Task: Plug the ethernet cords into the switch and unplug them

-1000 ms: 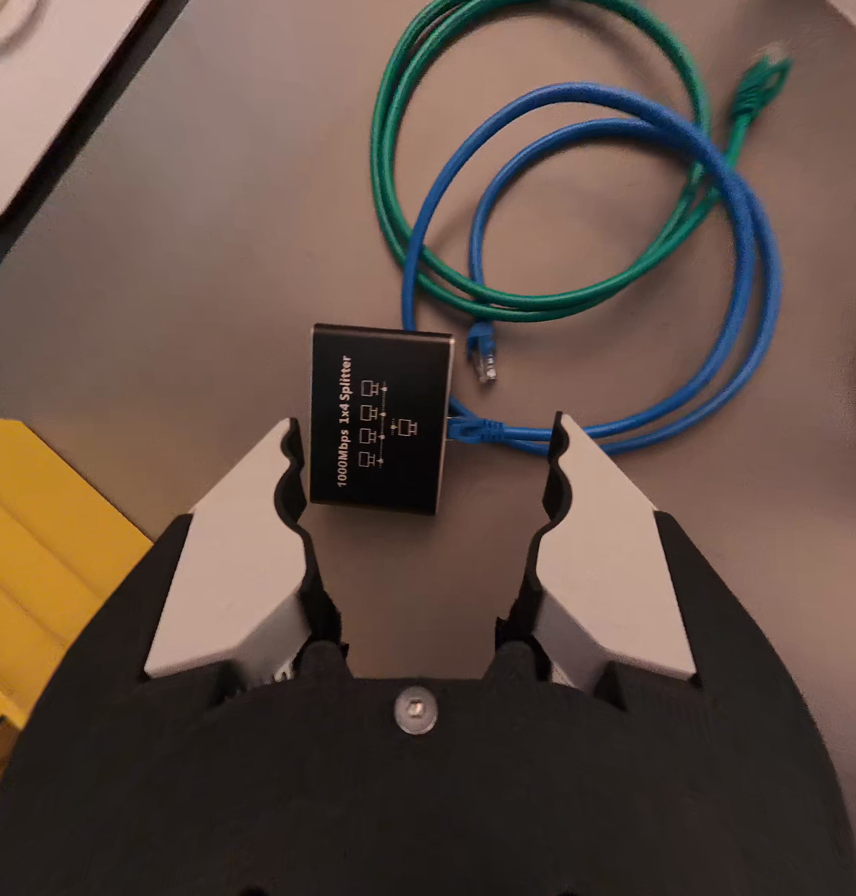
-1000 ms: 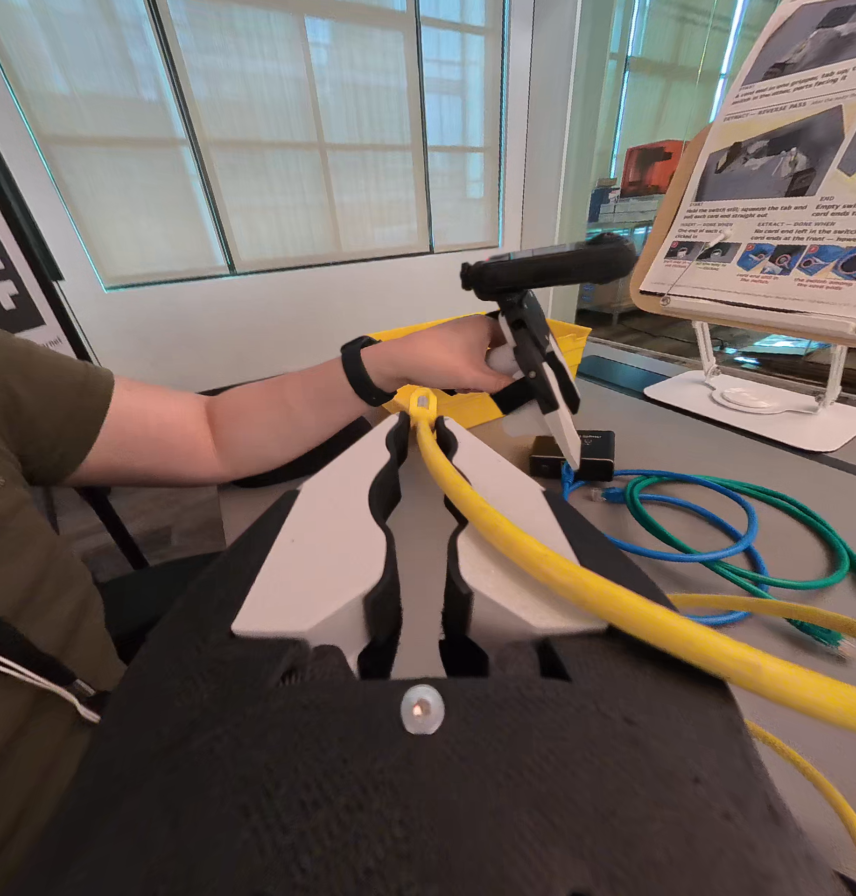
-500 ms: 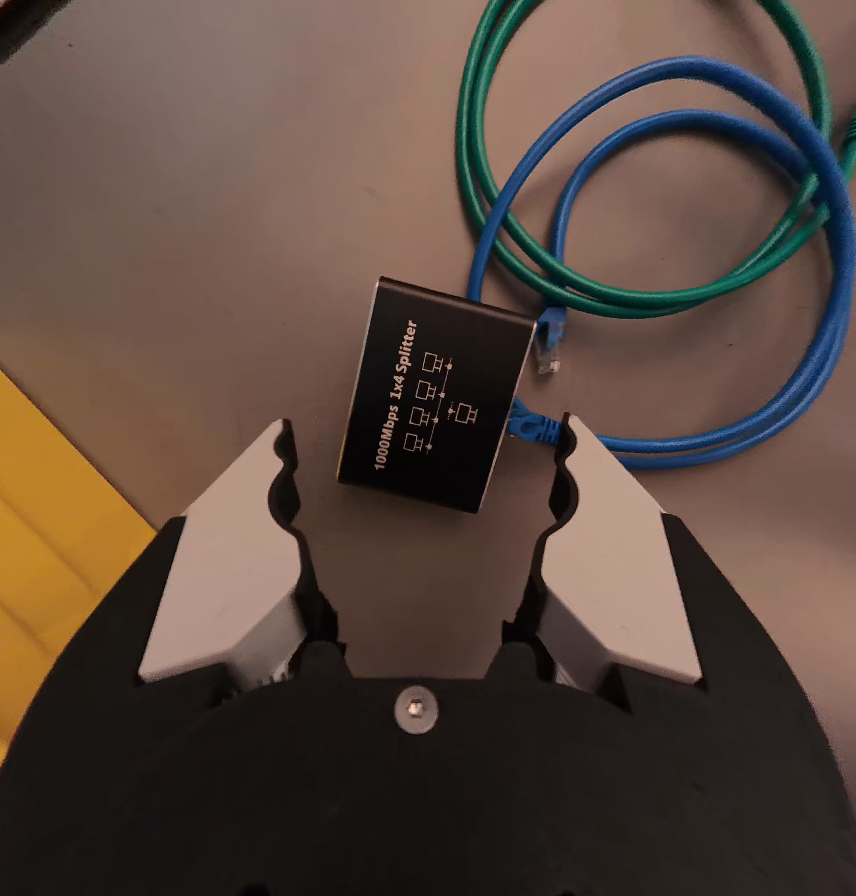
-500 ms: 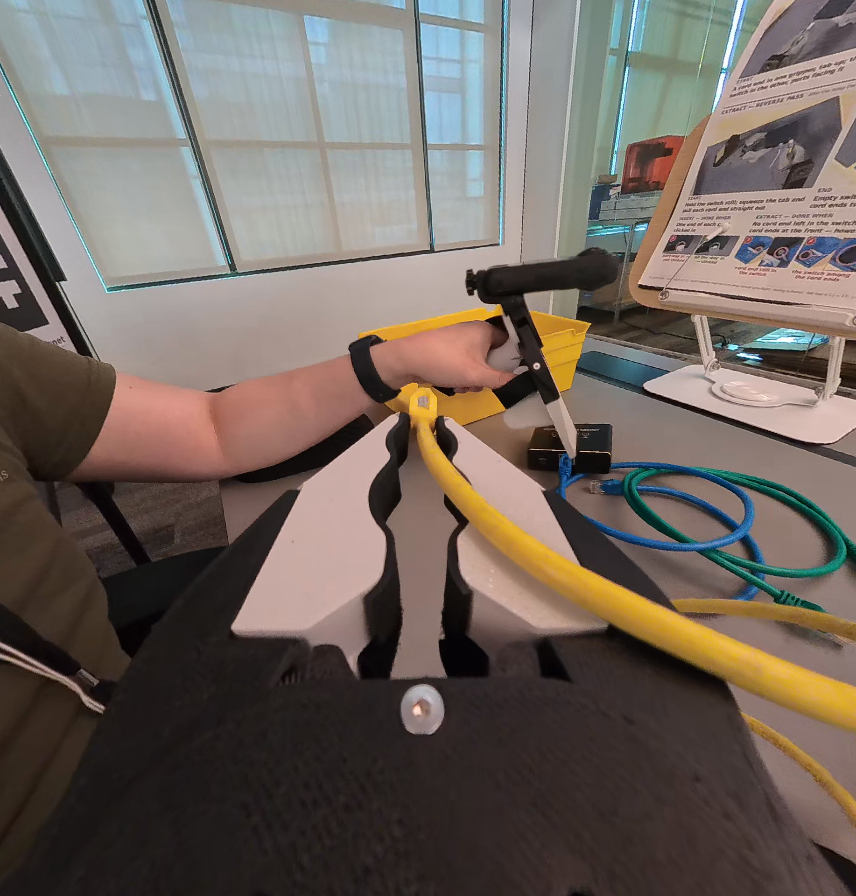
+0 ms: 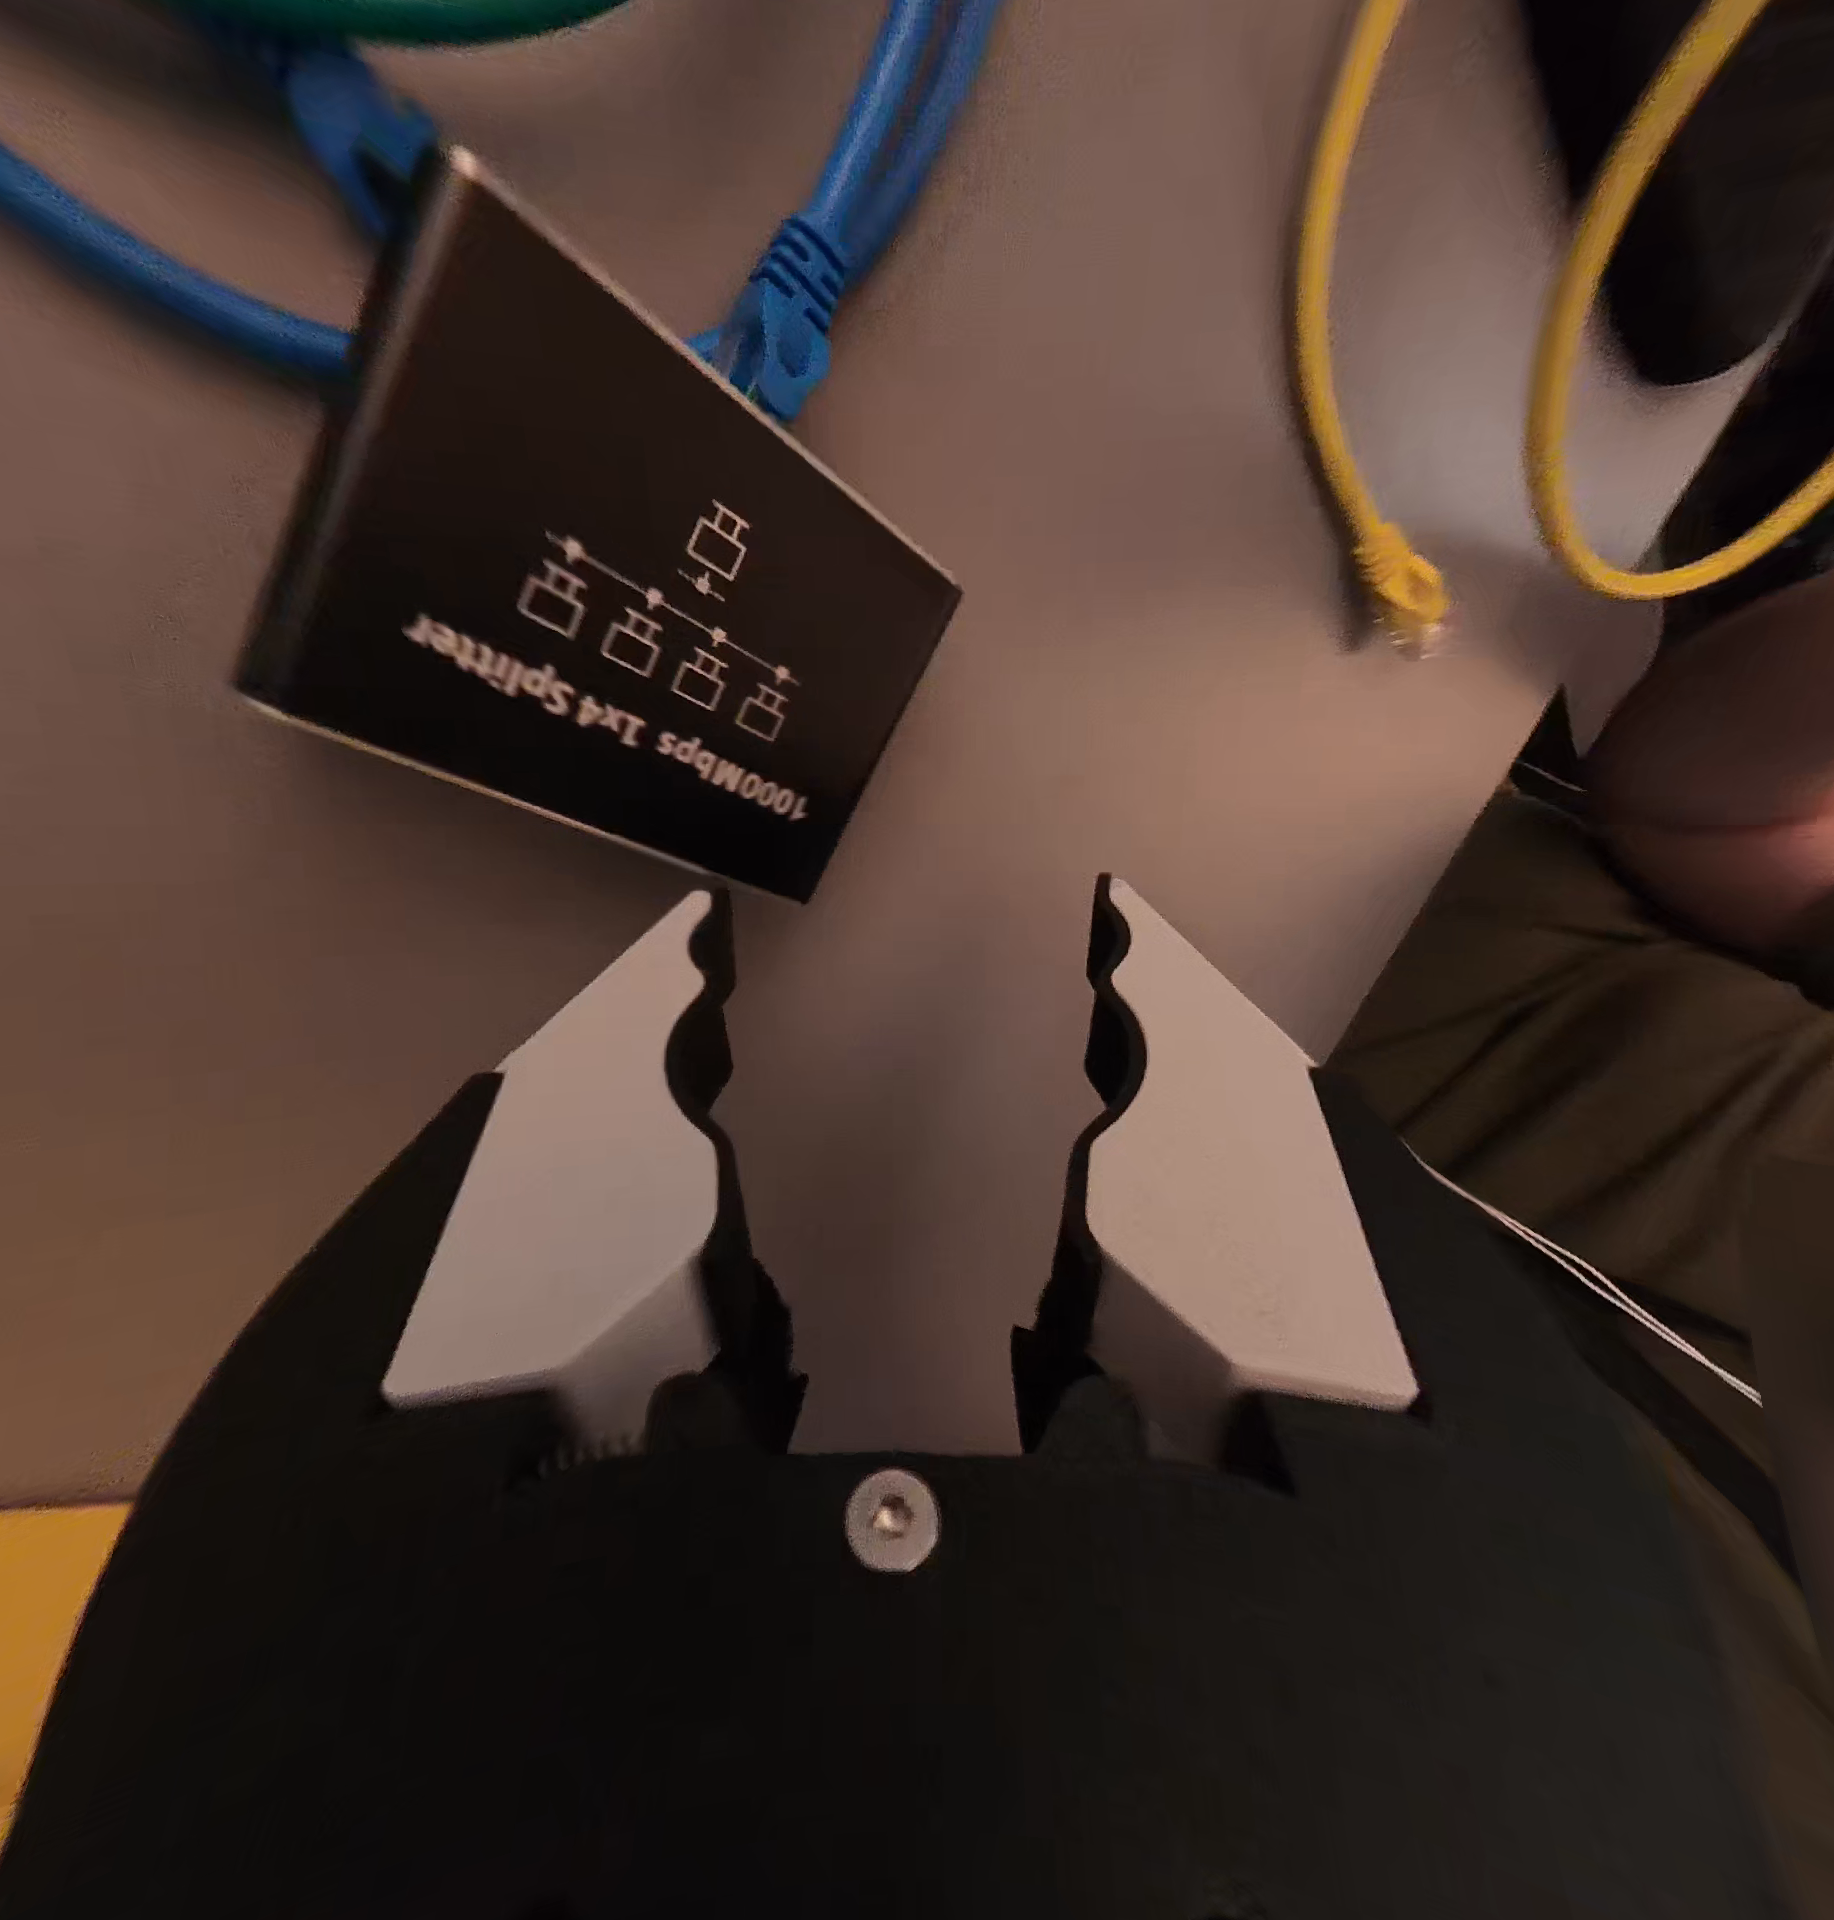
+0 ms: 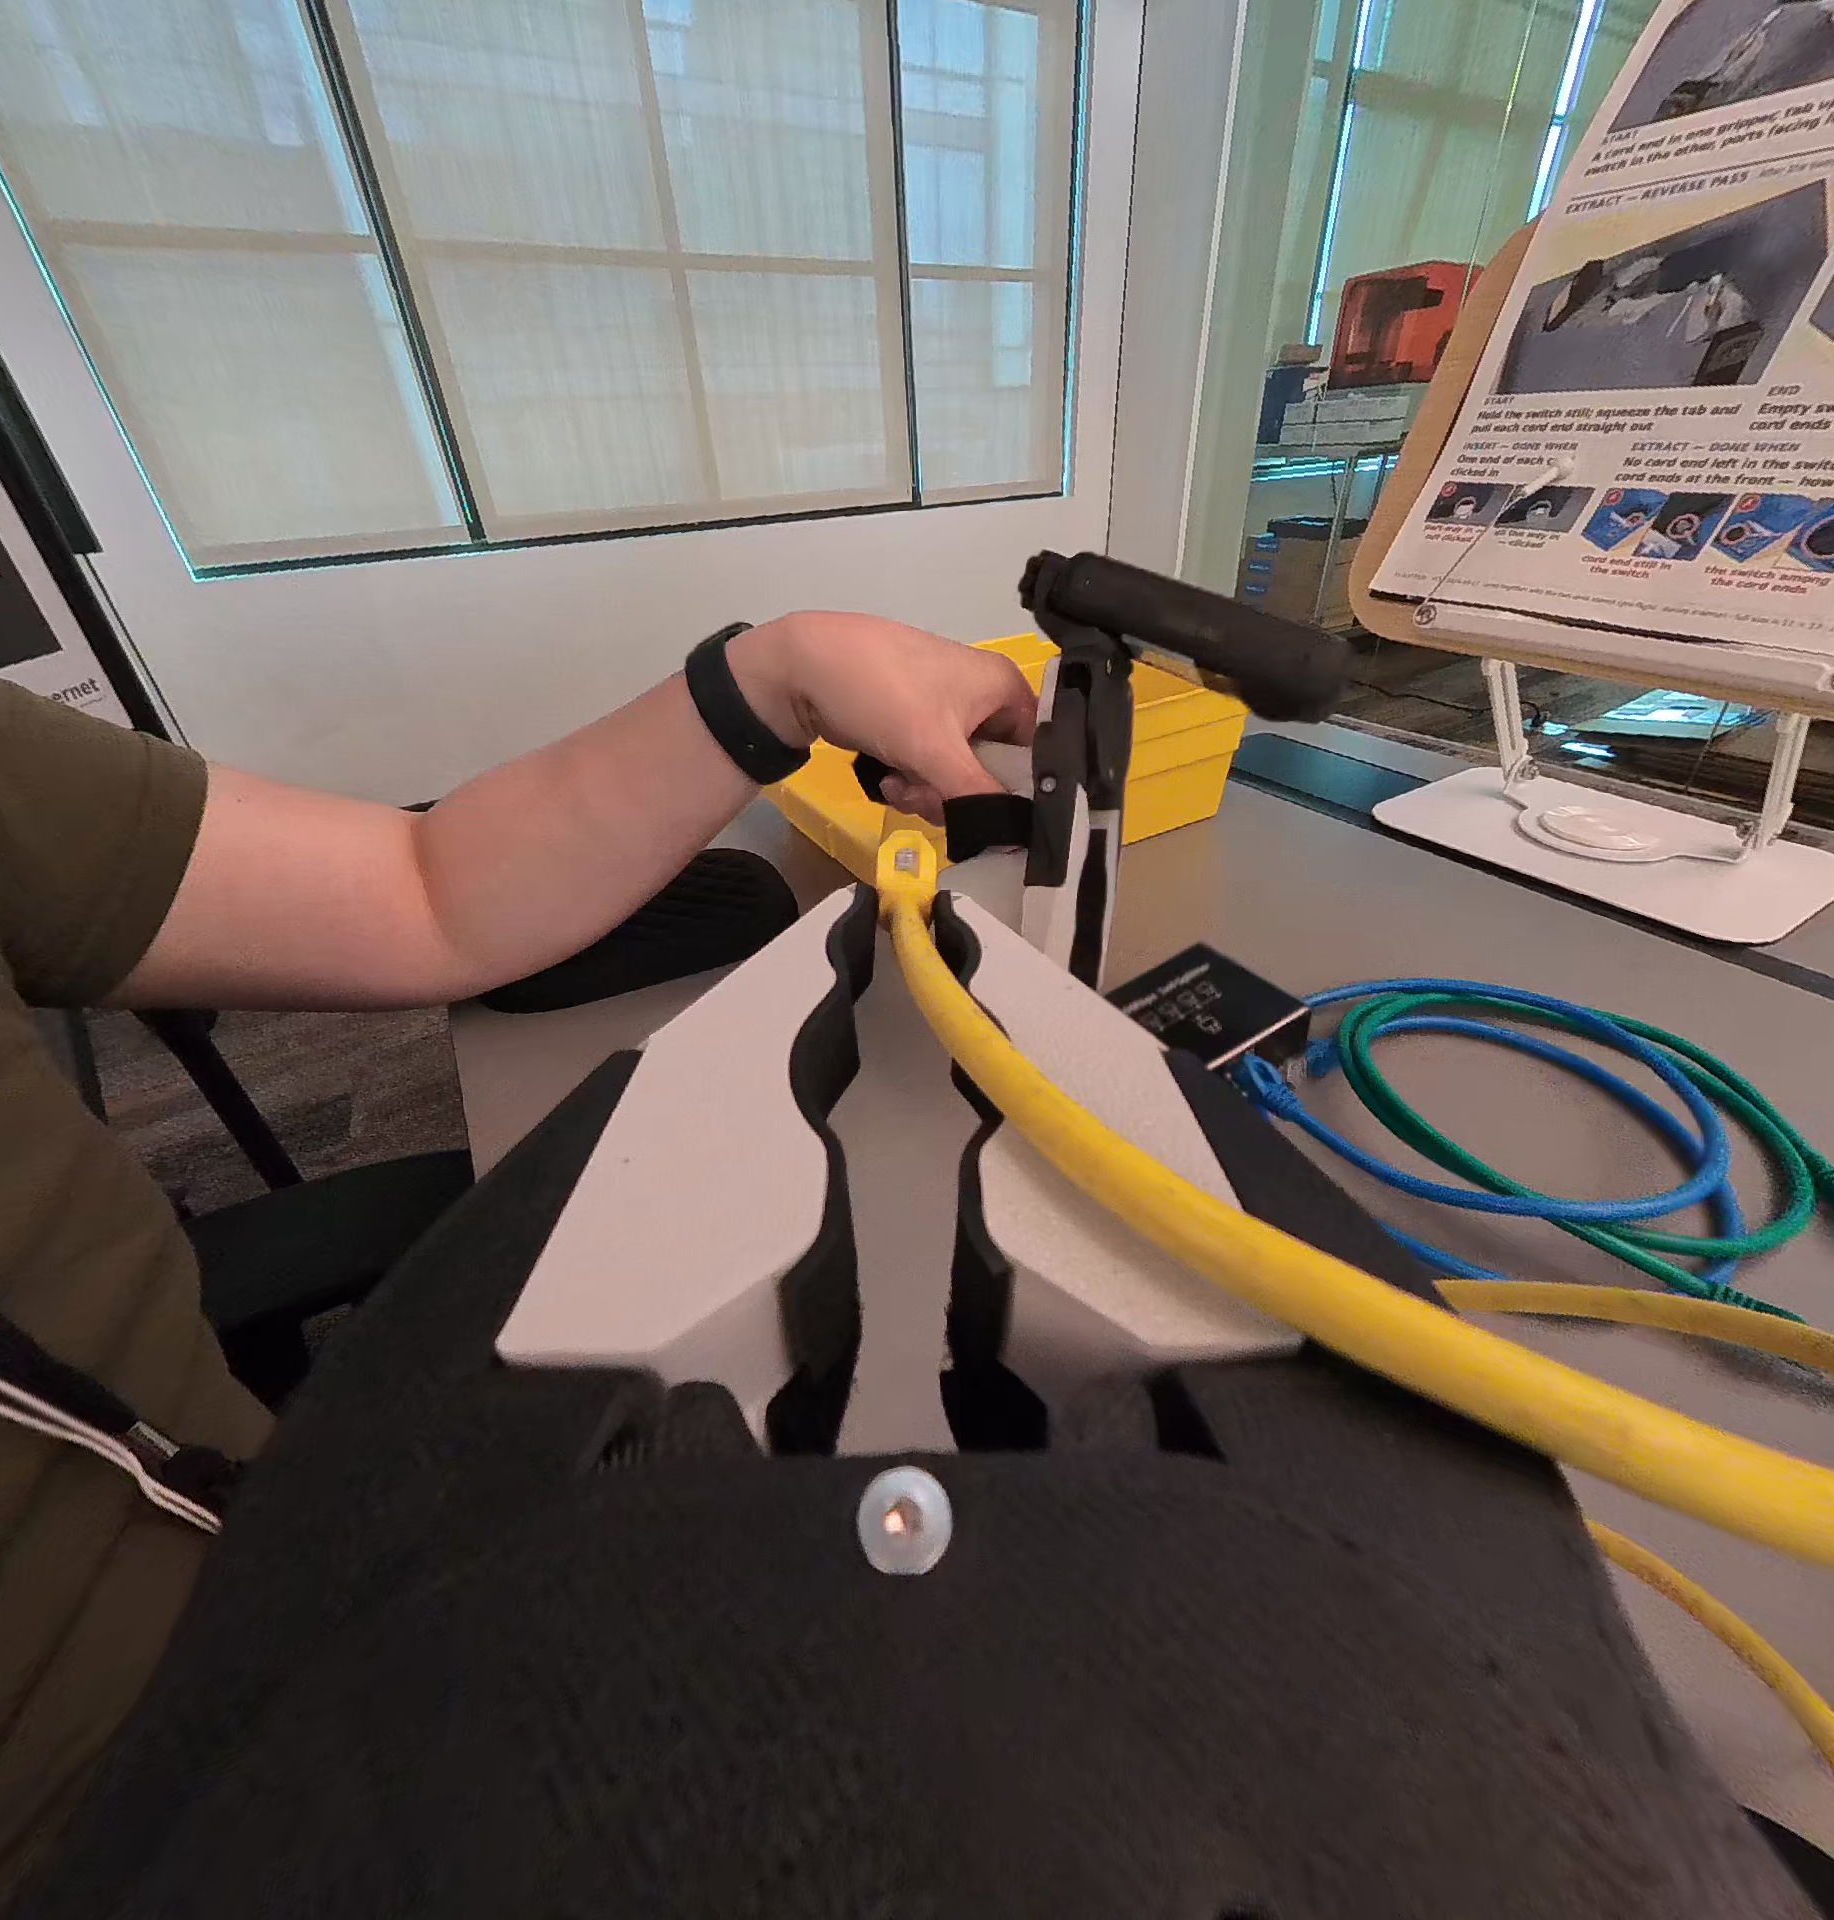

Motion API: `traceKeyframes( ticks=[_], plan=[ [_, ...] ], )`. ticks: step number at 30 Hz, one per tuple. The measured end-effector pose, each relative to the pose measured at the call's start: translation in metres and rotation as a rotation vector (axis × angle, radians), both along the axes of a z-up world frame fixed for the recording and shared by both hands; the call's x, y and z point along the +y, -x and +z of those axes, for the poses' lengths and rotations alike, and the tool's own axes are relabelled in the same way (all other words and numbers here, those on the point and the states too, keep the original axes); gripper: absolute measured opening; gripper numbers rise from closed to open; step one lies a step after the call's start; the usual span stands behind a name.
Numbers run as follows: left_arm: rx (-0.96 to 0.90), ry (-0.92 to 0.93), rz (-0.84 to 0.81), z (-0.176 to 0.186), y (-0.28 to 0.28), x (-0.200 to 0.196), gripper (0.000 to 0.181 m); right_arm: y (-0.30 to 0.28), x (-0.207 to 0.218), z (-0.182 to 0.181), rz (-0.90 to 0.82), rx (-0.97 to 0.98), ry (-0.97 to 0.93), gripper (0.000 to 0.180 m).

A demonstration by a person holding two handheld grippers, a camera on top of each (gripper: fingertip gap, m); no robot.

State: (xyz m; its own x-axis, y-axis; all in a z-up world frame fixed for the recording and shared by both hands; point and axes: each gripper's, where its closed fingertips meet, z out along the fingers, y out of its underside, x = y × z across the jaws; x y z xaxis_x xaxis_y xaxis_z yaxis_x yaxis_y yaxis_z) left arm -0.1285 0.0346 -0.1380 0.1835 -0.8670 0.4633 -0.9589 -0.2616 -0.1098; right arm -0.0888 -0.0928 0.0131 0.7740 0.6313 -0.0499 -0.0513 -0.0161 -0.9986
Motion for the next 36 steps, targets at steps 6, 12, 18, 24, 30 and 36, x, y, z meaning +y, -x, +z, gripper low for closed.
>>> traceKeyframes(
  ticks=[6,12,18,24,30,36],
  plan=[
    [-0.172,-0.166,-0.010,0.025,-0.021,0.028,0.075,-0.007,-0.004,0.002,-0.018,0.005,-0.012,0.010],
    [-0.403,-0.363,-0.035,0.033,-0.064,0.048,0.093,-0.016,-0.007,0.007,-0.041,0.010,-0.028,0.010],
    [-0.260,-0.327,-0.097,0.000,-0.052,0.041,0.096,-0.020,-0.010,0.008,-0.054,0.012,-0.033,0.010],
    [-0.128,-0.049,-0.197,0.004,-0.021,-0.012,0.082,-0.023,-0.011,0.007,-0.059,0.013,-0.034,0.010],
    [-0.398,-0.233,-0.425,0.024,-0.055,-0.029,0.082,-0.030,-0.014,0.012,-0.077,0.023,-0.053,0.010],
    [-0.692,-0.357,-0.648,0.025,-0.074,-0.050,0.085,-0.037,-0.018,0.017,-0.094,0.022,-0.067,0.010]
  ],
)
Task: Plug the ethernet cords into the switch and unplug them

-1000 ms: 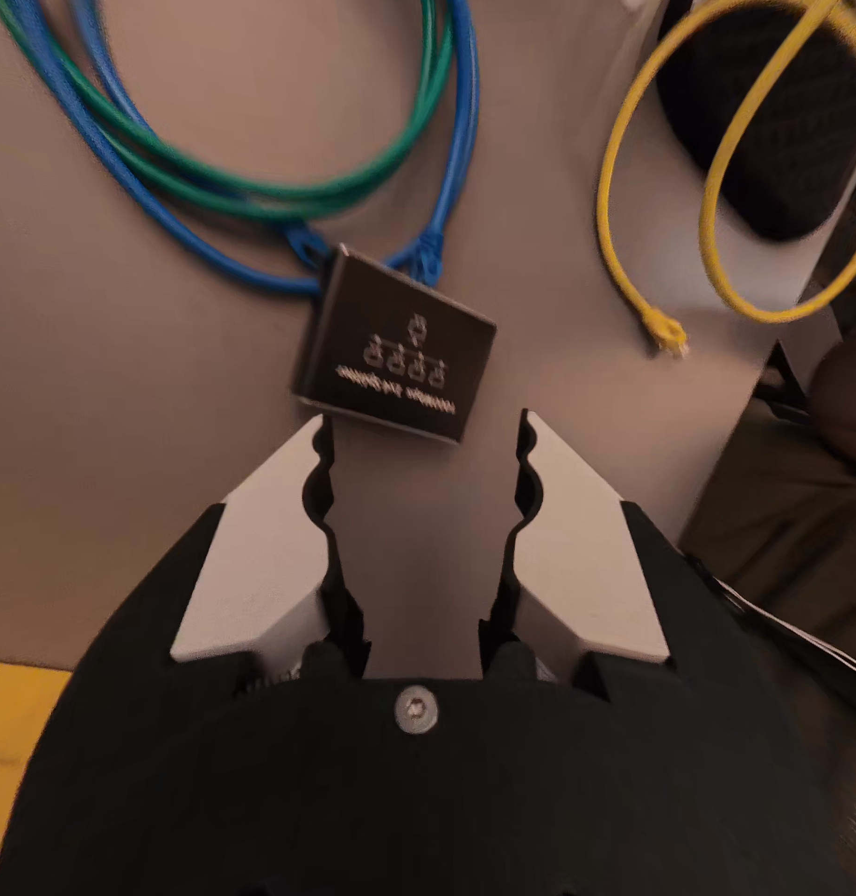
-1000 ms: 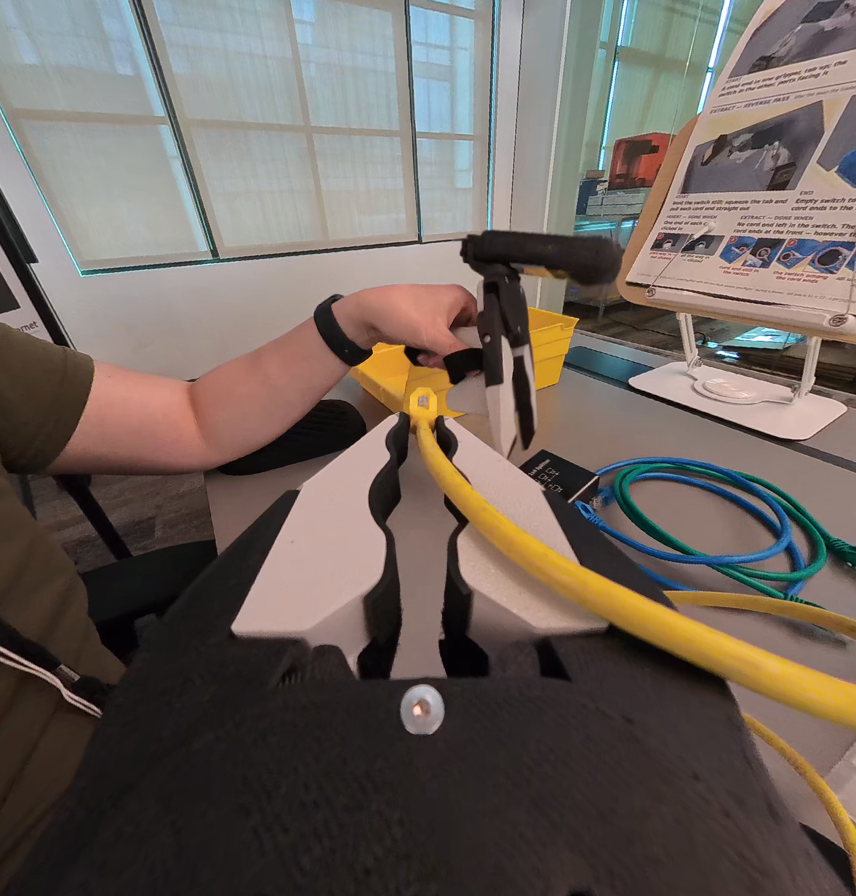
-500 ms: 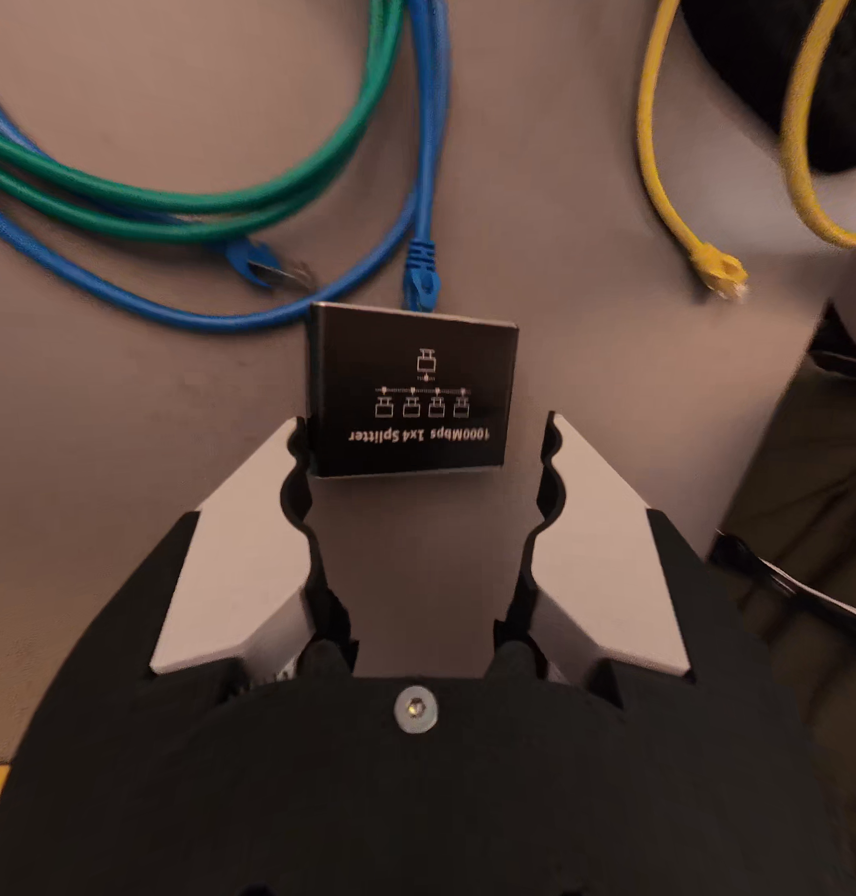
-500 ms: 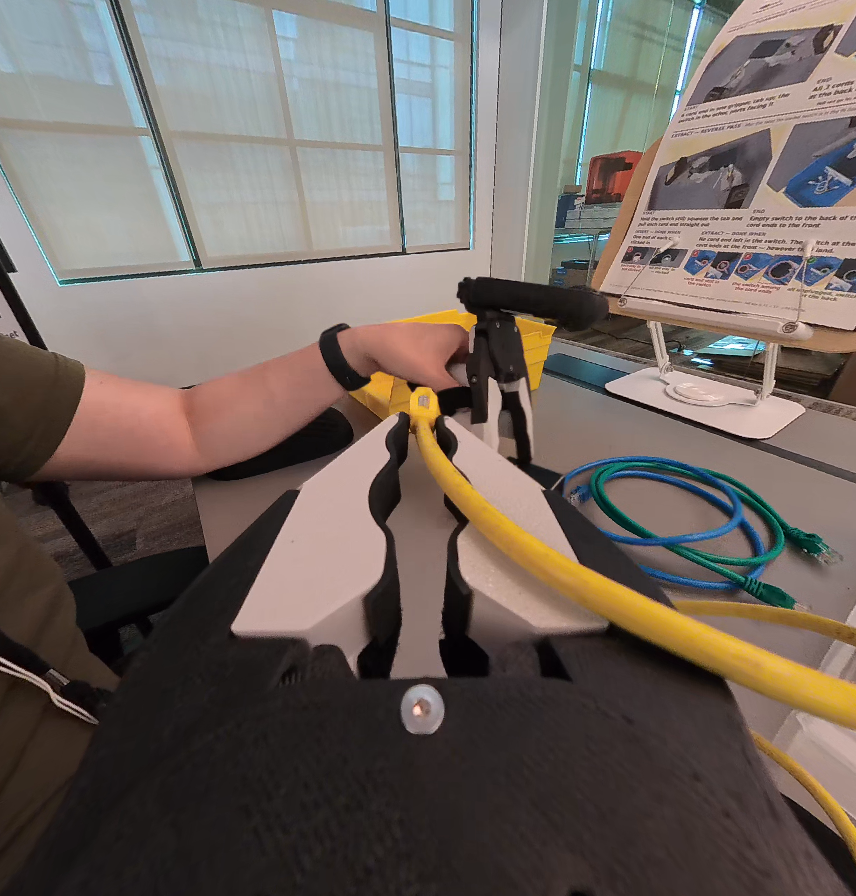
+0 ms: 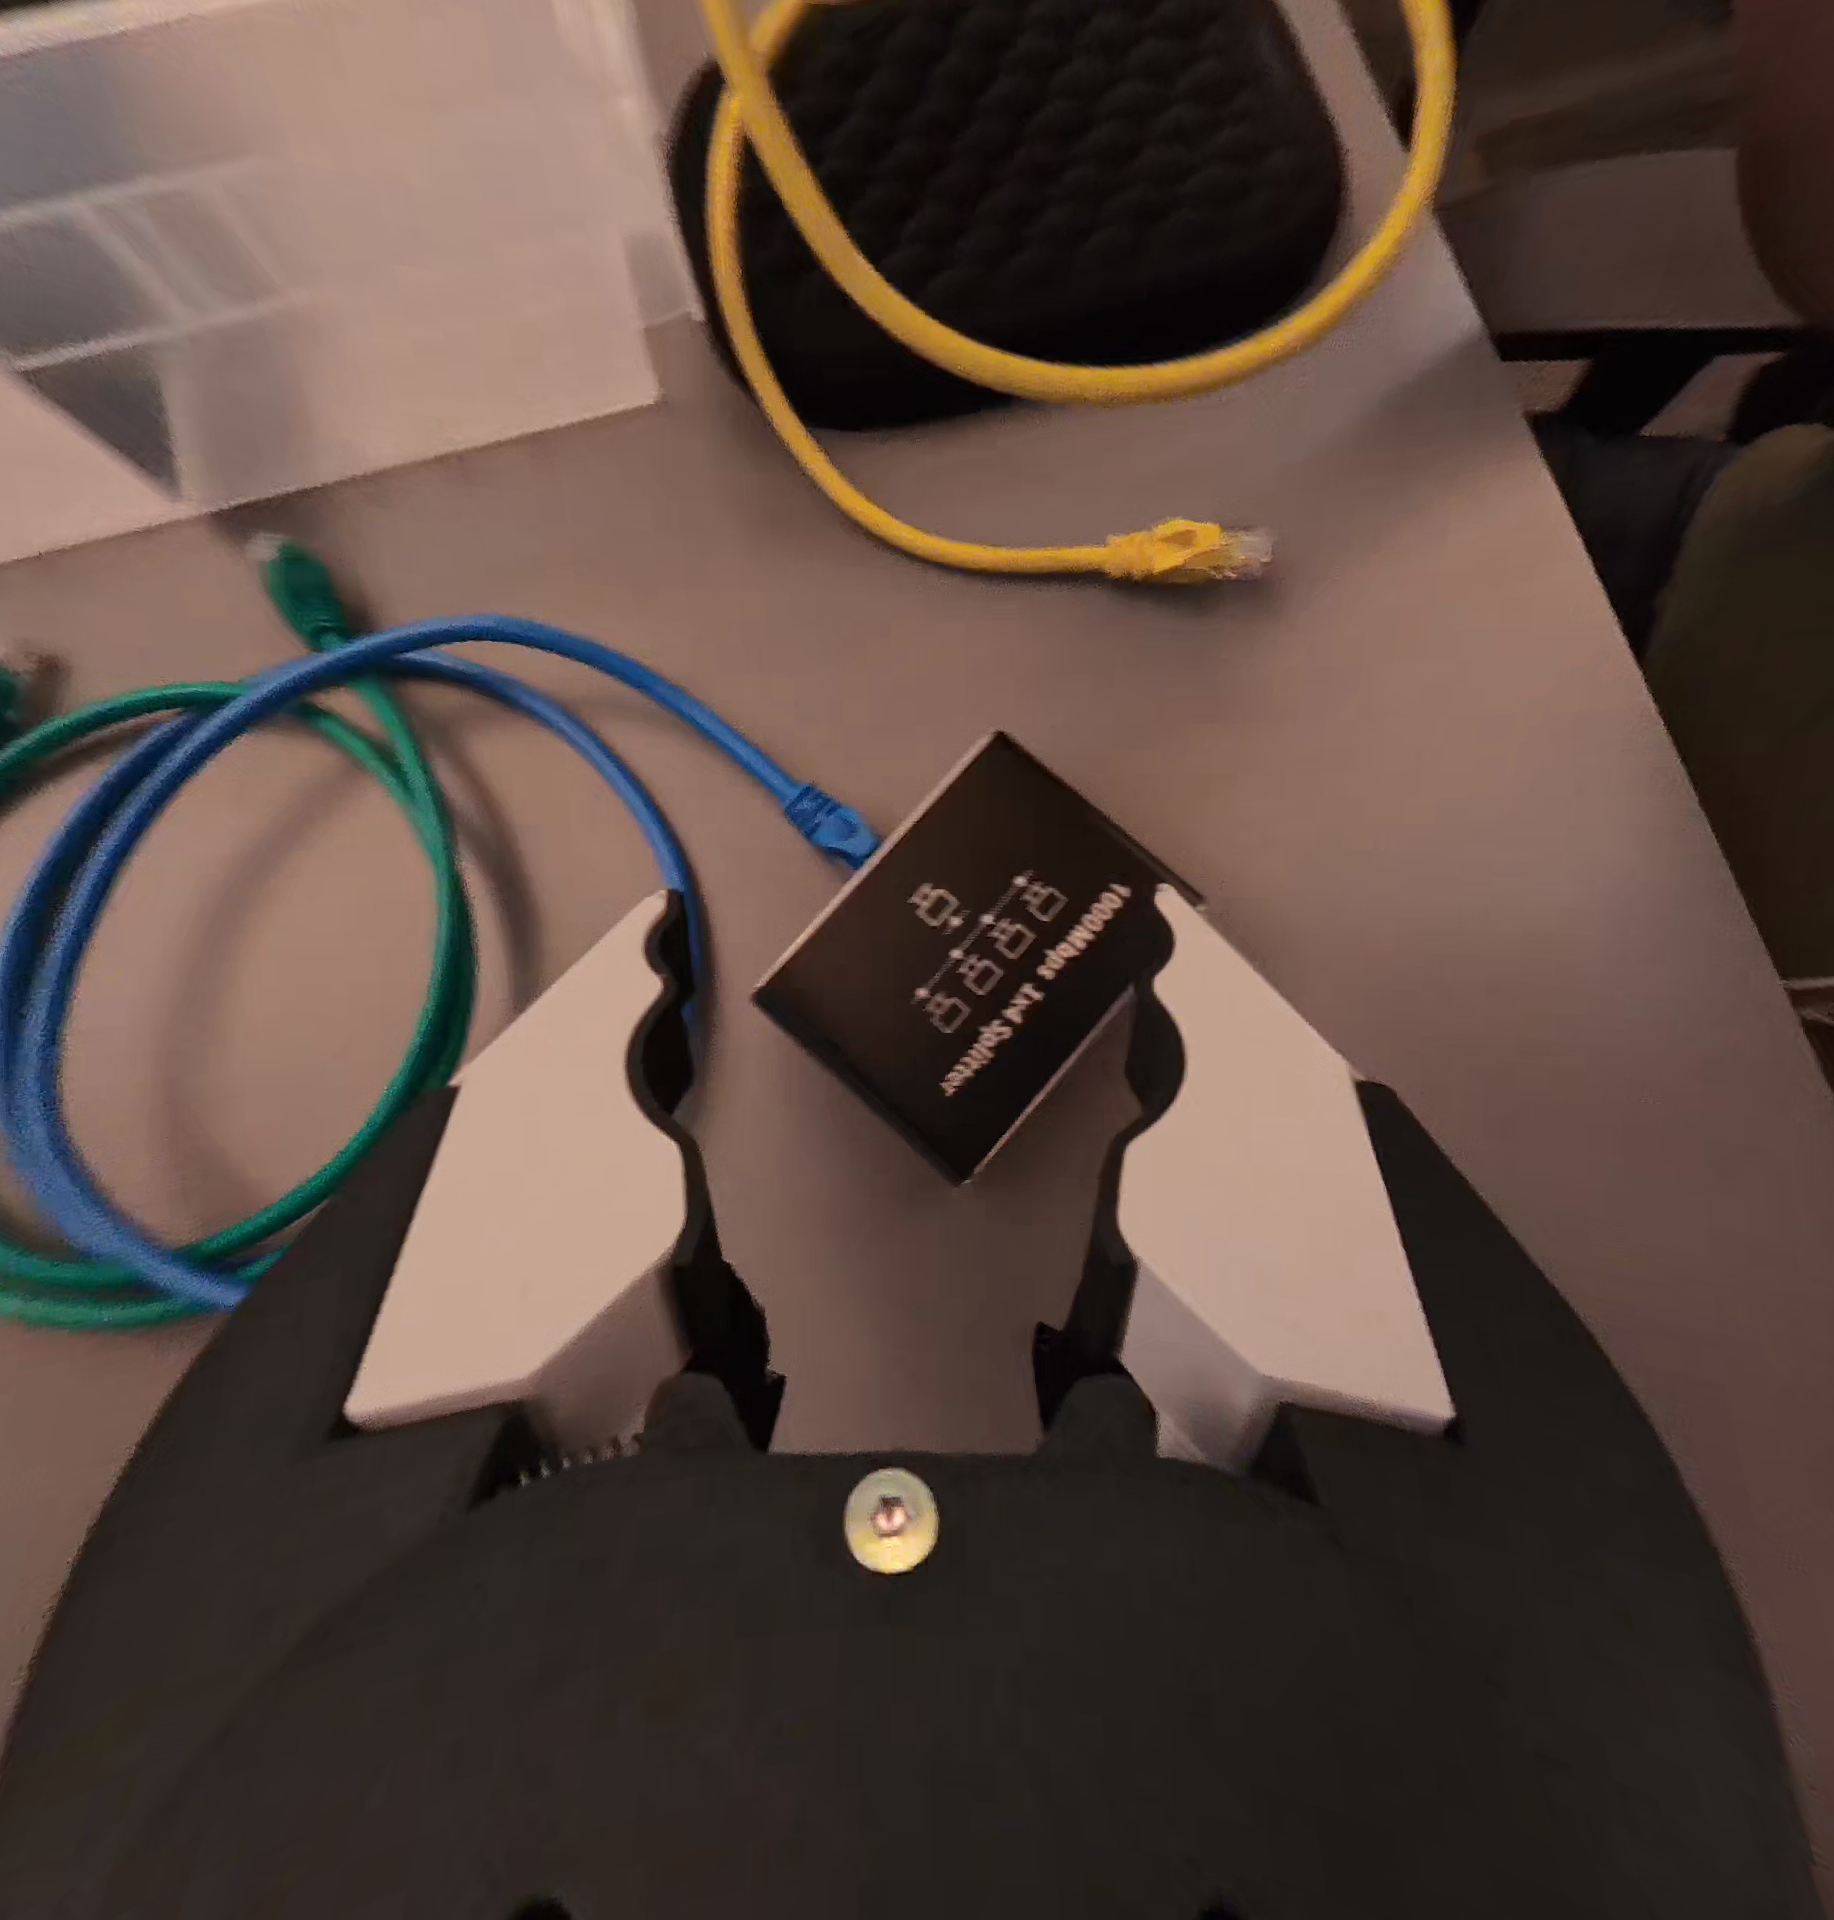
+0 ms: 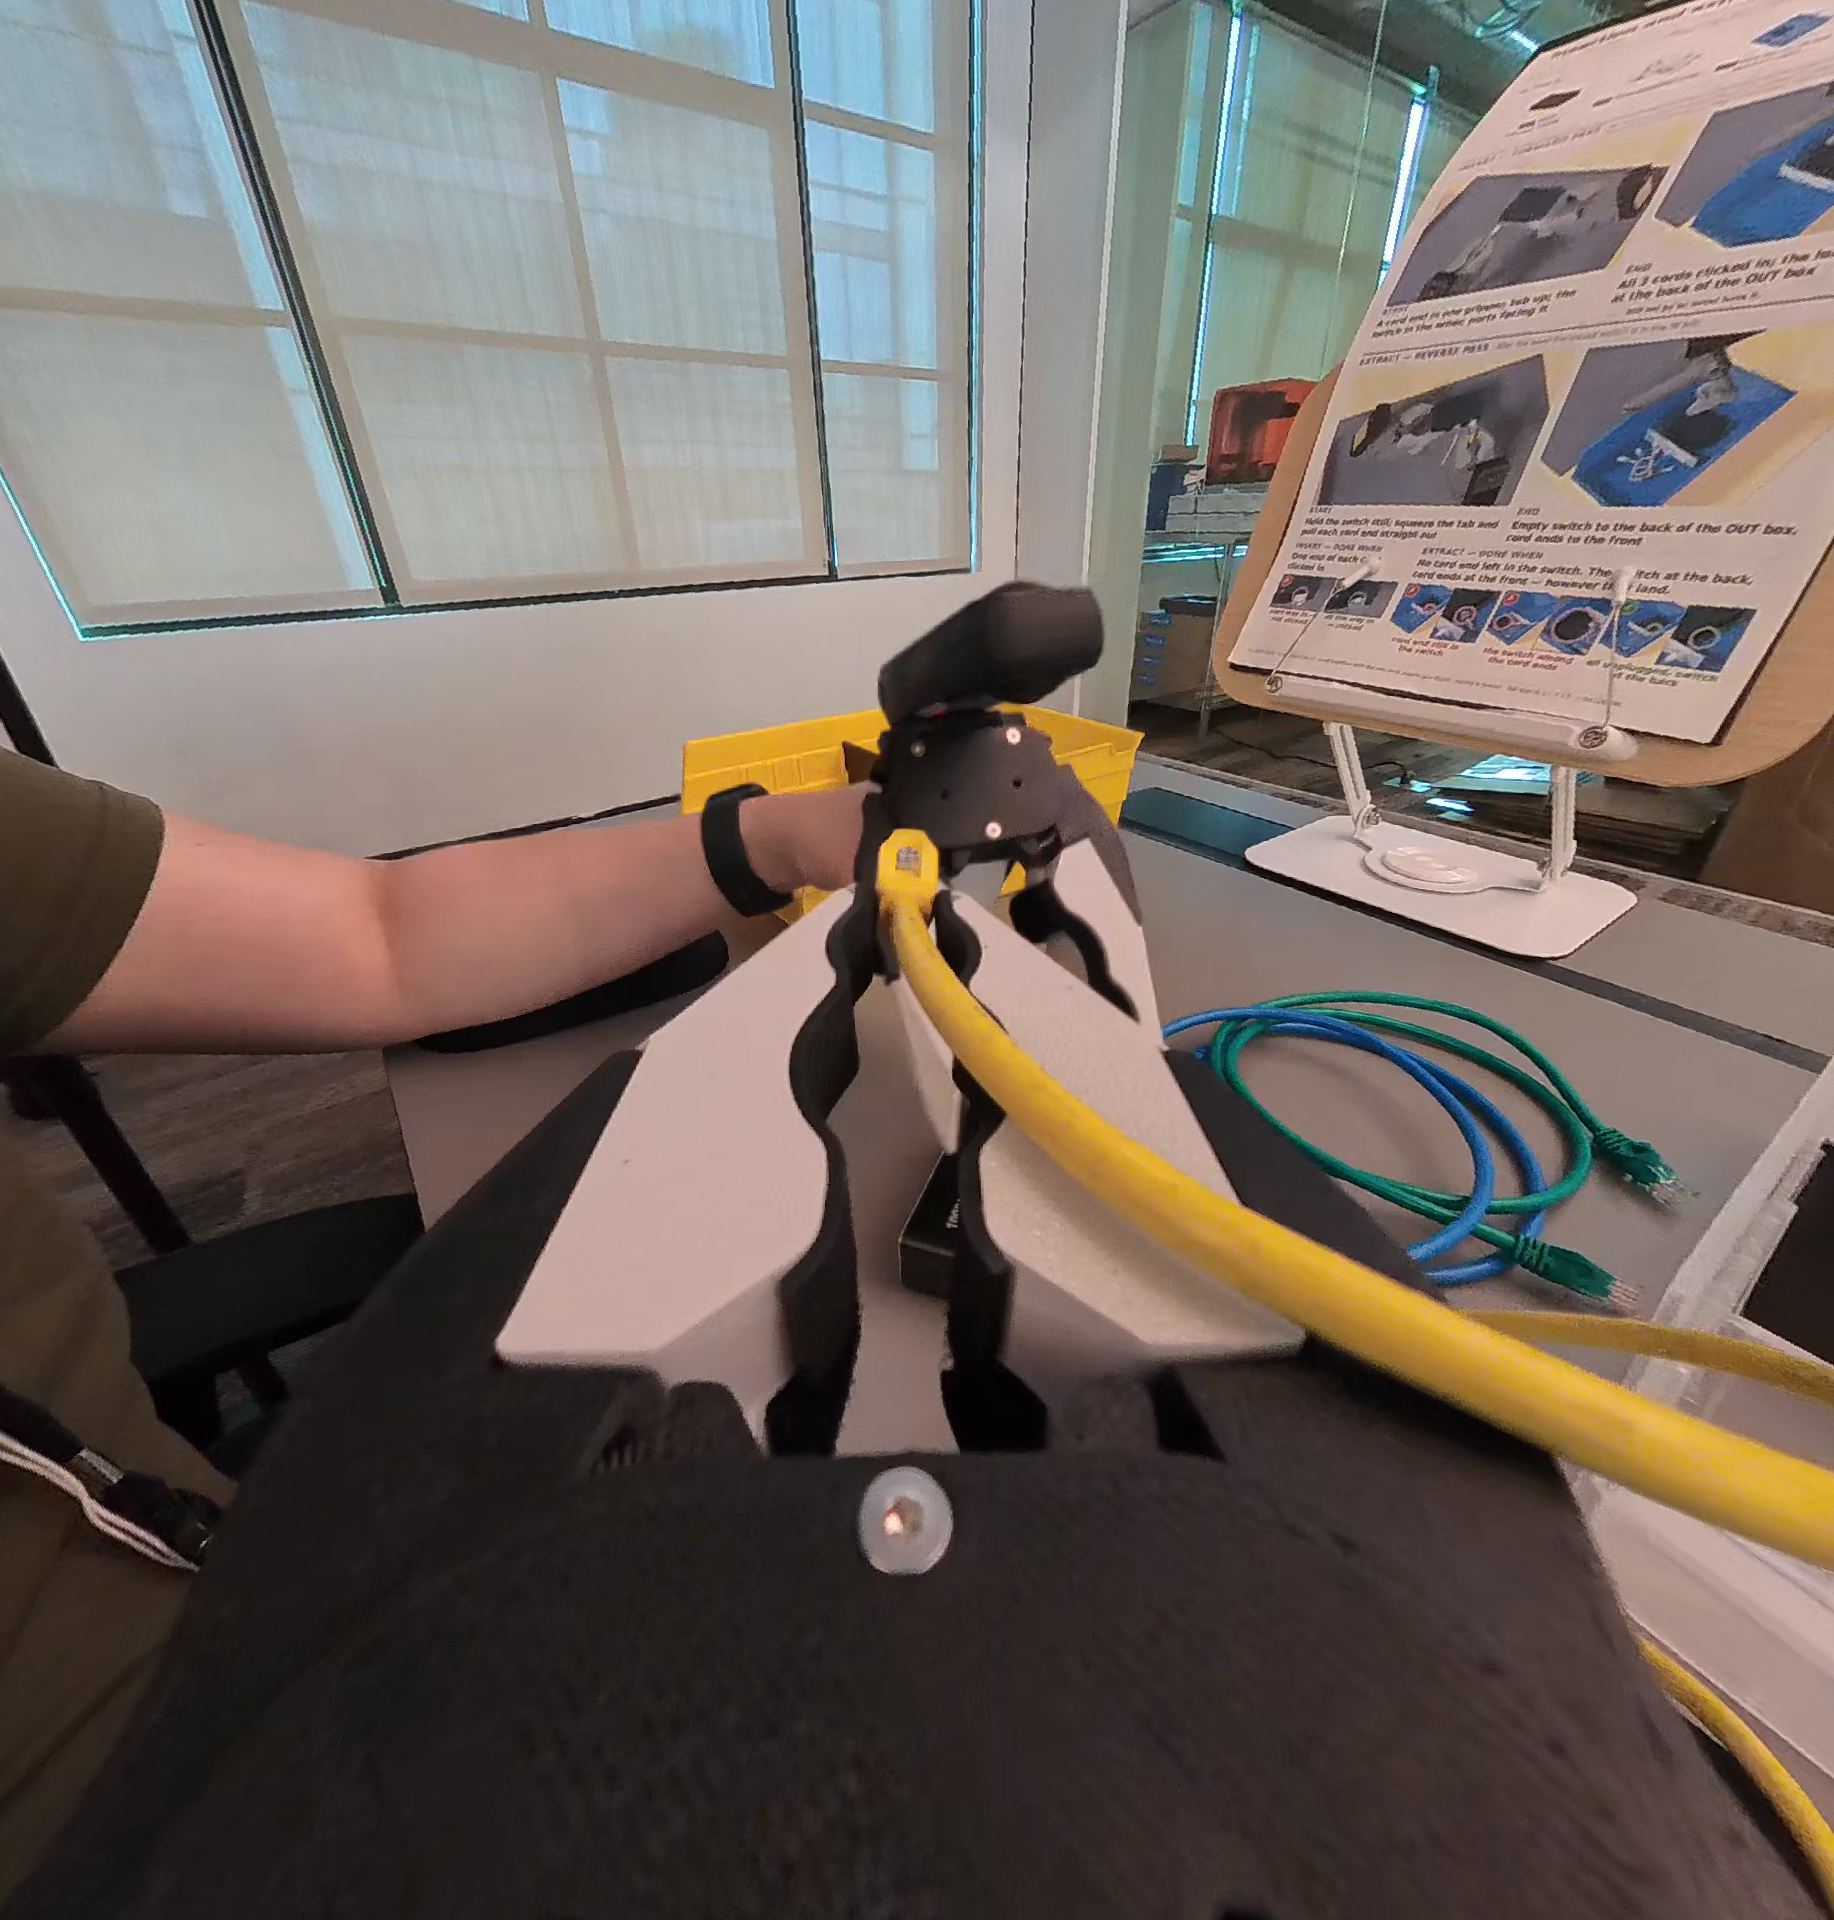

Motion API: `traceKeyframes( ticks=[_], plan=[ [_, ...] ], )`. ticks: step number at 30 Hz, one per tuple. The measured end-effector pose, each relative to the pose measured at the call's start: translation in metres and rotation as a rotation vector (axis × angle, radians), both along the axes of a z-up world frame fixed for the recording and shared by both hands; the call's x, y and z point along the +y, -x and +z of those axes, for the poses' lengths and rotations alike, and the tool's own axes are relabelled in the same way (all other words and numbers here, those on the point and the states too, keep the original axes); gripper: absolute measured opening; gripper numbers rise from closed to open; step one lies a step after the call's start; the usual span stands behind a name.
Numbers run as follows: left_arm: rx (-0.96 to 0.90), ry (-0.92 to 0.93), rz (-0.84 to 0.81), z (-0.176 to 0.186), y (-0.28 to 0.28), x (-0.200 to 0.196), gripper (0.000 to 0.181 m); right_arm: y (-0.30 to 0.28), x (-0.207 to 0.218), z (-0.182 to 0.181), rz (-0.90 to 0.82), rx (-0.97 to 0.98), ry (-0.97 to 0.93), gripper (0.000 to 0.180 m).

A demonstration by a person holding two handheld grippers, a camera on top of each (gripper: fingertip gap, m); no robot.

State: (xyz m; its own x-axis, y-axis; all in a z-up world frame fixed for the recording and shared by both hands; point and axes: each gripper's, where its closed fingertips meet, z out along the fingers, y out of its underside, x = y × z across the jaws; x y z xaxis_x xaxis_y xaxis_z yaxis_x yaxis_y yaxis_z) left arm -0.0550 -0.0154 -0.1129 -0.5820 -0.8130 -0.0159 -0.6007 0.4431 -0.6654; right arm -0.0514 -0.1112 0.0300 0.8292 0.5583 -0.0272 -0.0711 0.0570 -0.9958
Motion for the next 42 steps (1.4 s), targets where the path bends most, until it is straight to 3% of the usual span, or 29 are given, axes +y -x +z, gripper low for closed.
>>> traceKeyframes(
  ticks=[4,10,16,19,20,23,29,31,33,34,35,37,42],
  plan=[
    [0.112,0.041,-0.037,-0.022,0.008,-0.009,0.093,-0.001,-0.001,0.002,-0.002,0.001,-0.004,0.011],
    [0.233,-0.051,-0.001,-0.050,0.015,0.002,0.100,-0.001,-0.001,0.002,-0.007,-0.016,0.000,0.010],
    [0.285,-0.107,0.241,-0.048,0.008,0.039,0.075,-0.003,0.001,0.002,-0.010,-0.010,0.002,0.010],
    [0.279,-0.178,0.440,-0.044,0.007,0.074,0.045,-0.003,0.002,0.000,-0.012,-0.015,0.006,0.010],
    [0.282,-0.178,0.472,-0.044,0.007,0.078,0.043,-0.003,0.002,0.000,-0.014,-0.018,0.006,0.010],
    [0.252,-0.165,0.410,-0.044,0.004,0.069,0.039,-0.004,0.003,0.000,-0.018,-0.023,0.008,0.010],
    [0.183,0.013,0.244,-0.030,-0.004,0.032,0.087,-0.007,0.001,-0.003,-0.025,-0.015,0.010,0.010],
    [0.258,0.045,0.194,-0.034,0.006,0.019,0.083,-0.009,0.000,-0.003,-0.030,-0.012,0.009,0.010],
    [0.270,0.040,0.124,-0.035,0.010,0.007,0.062,-0.011,0.000,-0.003,-0.034,-0.008,0.006,0.010],
    [0.240,0.023,0.117,-0.034,0.006,0.006,0.060,-0.012,-0.001,-0.002,-0.036,-0.007,0.004,0.010],
    [0.204,0.015,0.121,-0.030,0.001,0.006,0.061,-0.013,-0.002,-0.002,-0.039,-0.006,0.001,0.010],
    [0.115,0.025,0.146,-0.020,-0.013,0.009,0.083,-0.015,-0.003,-0.001,-0.044,-0.006,-0.003,0.010],
    [-0.103,0.051,0.164,-0.007,-0.046,0.018,0.089,-0.020,-0.006,0.001,-0.061,-0.005,-0.009,0.010]
  ],
)
